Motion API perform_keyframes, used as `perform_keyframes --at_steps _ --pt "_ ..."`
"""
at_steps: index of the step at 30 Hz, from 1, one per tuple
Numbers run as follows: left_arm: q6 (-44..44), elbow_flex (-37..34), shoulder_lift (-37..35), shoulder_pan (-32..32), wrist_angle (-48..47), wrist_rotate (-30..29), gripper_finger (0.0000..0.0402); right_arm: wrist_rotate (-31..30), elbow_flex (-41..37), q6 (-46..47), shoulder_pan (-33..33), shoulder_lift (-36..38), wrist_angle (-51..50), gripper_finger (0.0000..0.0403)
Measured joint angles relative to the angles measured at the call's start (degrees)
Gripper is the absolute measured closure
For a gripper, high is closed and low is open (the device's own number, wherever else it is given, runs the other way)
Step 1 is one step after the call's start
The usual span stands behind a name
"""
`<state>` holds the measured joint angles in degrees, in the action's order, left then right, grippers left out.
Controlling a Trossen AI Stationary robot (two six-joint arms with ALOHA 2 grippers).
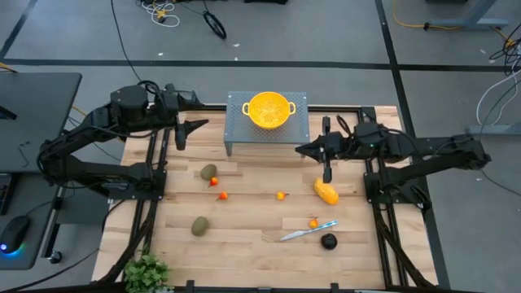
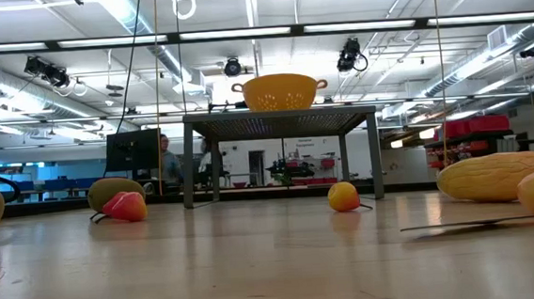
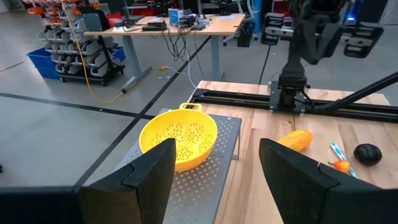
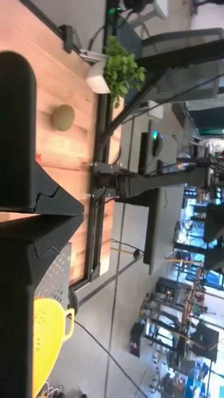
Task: Pick & Place Fruit
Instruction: Put the yellow pear into the yellow strainer bowl on the shelf
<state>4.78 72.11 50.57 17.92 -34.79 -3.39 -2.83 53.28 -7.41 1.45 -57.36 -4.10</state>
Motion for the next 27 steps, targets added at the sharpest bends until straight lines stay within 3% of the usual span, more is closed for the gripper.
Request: perform_keyframes --at_steps 14,27 --pt "0.0 0.0 0.0 0.0 0.0 0.0 0.0162 -3.6 0.0 -3.6 4.5 -4.2 -3.0 0.0387" --pt "0.4 0.0 0.0 0.0 0.0 0.0 0.0162 -5.2 0.0 -3.6 5.3 -5.9 -3.0 0.0267"
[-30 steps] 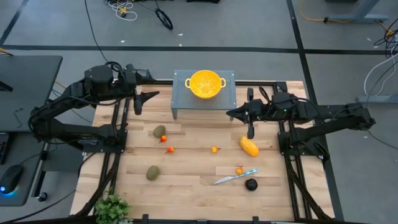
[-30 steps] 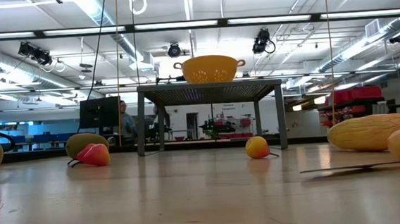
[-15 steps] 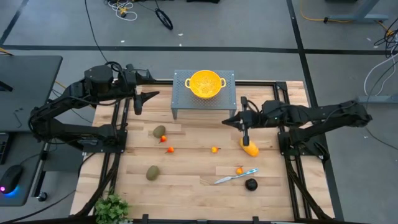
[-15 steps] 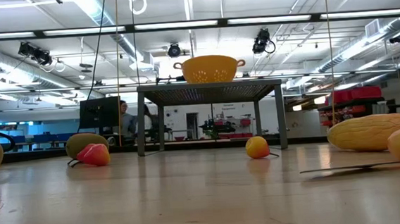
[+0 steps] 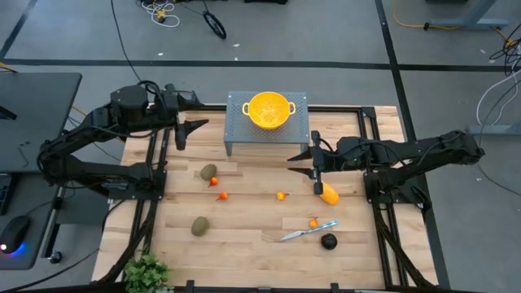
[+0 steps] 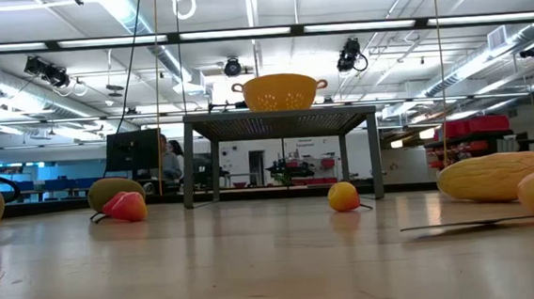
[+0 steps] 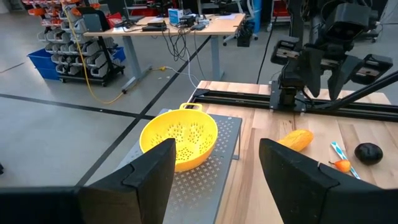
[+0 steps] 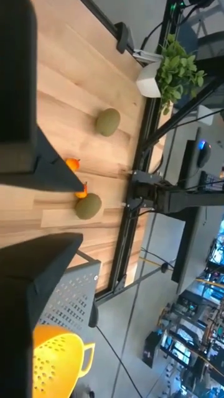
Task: Pick & Place Fruit
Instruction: Put the yellow pear into the yellow strainer bowl on the shelf
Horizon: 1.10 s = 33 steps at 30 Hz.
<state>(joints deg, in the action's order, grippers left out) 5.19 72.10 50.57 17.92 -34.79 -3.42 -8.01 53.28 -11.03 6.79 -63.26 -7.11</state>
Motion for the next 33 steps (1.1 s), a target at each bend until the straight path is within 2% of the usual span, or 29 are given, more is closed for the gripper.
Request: perform_keyframes --at_steps 6,11,20,28,33 --pt "0.0 0.0 0.0 0.0 0.0 0.0 0.0162 0.0 0.0 0.0 0.0 0.0 0.0 0.0212" --pt "0.2 0.0 0.0 0.0 0.0 0.0 0.0162 0.1 0.0 0.0 0.0 -0.1 -0.6 0.0185" --pt "0.2 0.0 0.0 0.0 0.0 0.0 0.0162 3.7 0.0 2.1 0.0 -2.8 -1.2 0.0181" --pt "0.2 0.0 0.0 0.0 0.0 0.0 0.0162 4.2 0.0 2.2 0.0 -8.5 -4.0 0.0181" --pt "0.2 0.0 0.0 0.0 0.0 0.0 0.0162 7.2 0.0 2.2 0.0 -12.4 -3.9 0.0181"
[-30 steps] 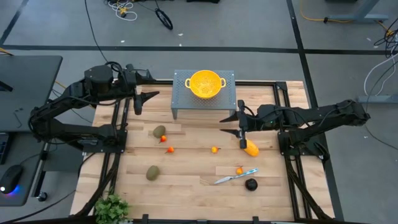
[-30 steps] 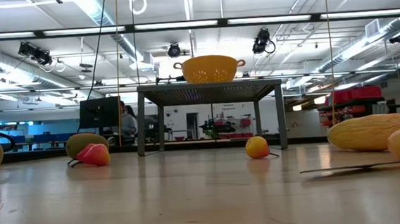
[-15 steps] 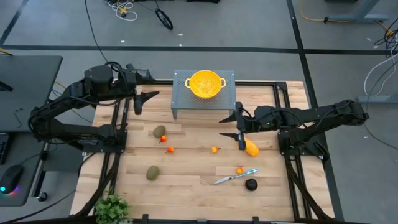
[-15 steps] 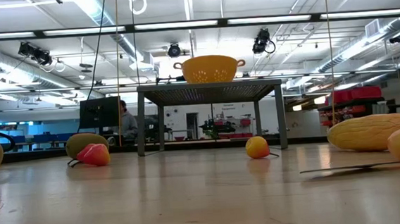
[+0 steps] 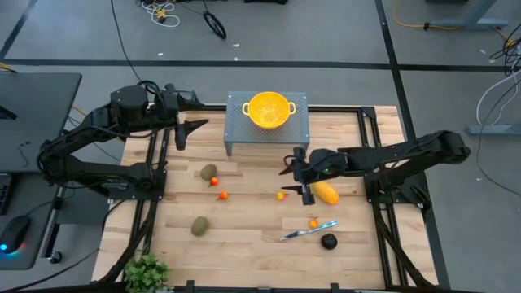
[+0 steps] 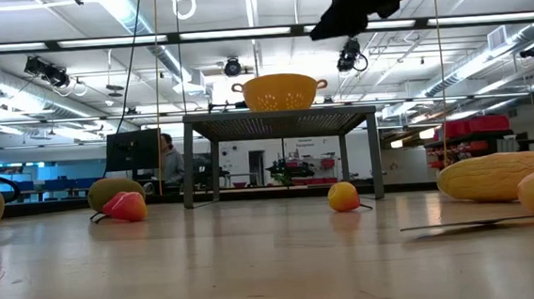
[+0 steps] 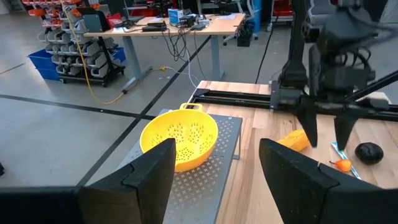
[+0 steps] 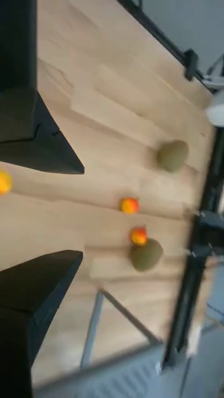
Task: Pick & Place Fruit
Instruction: Put the yellow pear into the yellow strainer bowl on the shelf
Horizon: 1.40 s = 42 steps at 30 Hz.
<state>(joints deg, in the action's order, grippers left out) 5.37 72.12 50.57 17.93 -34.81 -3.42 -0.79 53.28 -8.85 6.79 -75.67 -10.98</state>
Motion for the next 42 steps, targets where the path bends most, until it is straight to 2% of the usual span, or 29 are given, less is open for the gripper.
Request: perform_keyframes --at_steps 21,42 --pt "1.7 0.0 0.0 0.0 0.0 0.0 0.0162 3.0 0.0 0.0 0.0 -11.3 -0.2 0.0181" --pt "1.3 0.0 0.0 0.0 0.0 0.0 0.0162 2.5 0.0 -2.6 0.0 -22.3 -0.4 0.0181"
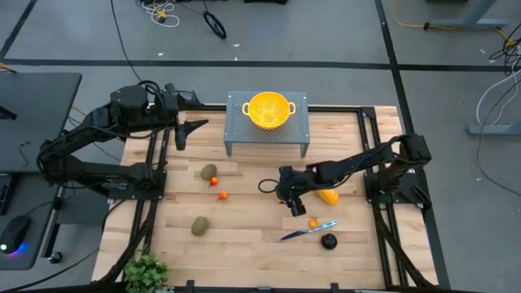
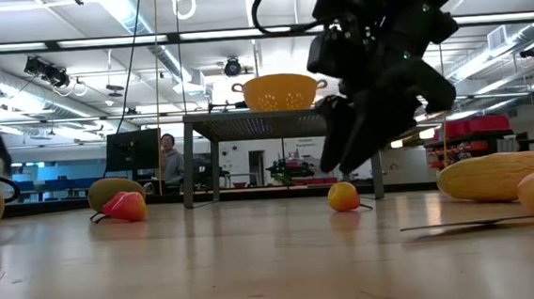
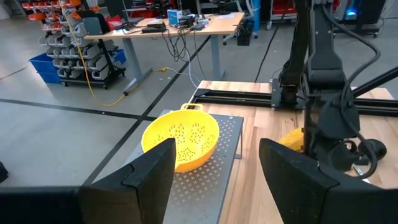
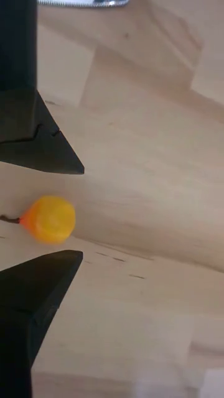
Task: Pick & Place Fruit
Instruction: Put the yellow pear into the yellow strainer bowl on the shelf
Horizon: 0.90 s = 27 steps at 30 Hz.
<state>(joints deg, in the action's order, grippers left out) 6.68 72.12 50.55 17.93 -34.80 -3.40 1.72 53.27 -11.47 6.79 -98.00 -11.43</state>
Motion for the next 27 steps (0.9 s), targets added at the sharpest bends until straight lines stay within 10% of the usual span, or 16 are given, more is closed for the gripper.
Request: perform_keyframes --at_steps 27 --pt "0.2 0.0 0.0 0.0 0.0 0.0 0.0162 -1.0 -0.2 -1.5 -1.1 -4.3 1.0 0.0181"
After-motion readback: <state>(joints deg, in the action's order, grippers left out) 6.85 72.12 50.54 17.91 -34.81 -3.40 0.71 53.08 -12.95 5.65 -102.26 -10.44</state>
